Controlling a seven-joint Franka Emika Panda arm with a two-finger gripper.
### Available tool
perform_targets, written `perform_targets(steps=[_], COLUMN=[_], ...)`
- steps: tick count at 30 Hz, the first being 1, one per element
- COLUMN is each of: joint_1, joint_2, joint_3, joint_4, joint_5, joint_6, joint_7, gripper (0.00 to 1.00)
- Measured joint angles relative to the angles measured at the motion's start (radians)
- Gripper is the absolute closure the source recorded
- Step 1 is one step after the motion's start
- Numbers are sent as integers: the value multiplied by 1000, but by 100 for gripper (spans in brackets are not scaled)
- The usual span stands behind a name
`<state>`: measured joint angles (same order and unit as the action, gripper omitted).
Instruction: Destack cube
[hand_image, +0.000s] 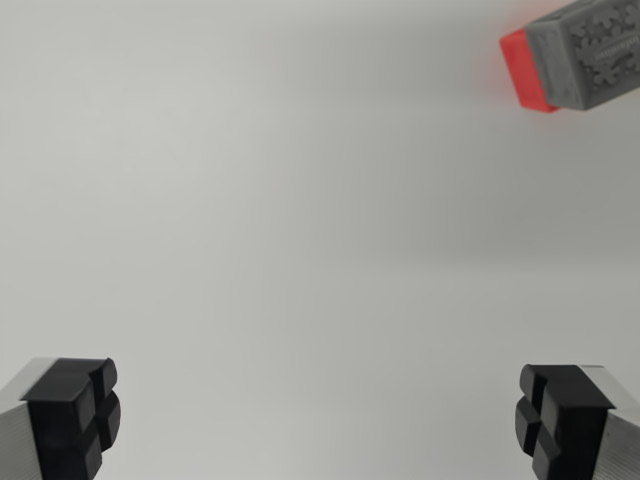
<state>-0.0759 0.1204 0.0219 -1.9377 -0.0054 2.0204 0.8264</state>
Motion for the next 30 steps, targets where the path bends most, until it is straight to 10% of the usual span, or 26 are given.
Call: perform_targets(steps=[30], joint_1=[-14], joint_2=[26], joint_3=[-7], joint_4=[2], joint_5=[0], joint_6=[23], joint_7=[-58], gripper=[0])
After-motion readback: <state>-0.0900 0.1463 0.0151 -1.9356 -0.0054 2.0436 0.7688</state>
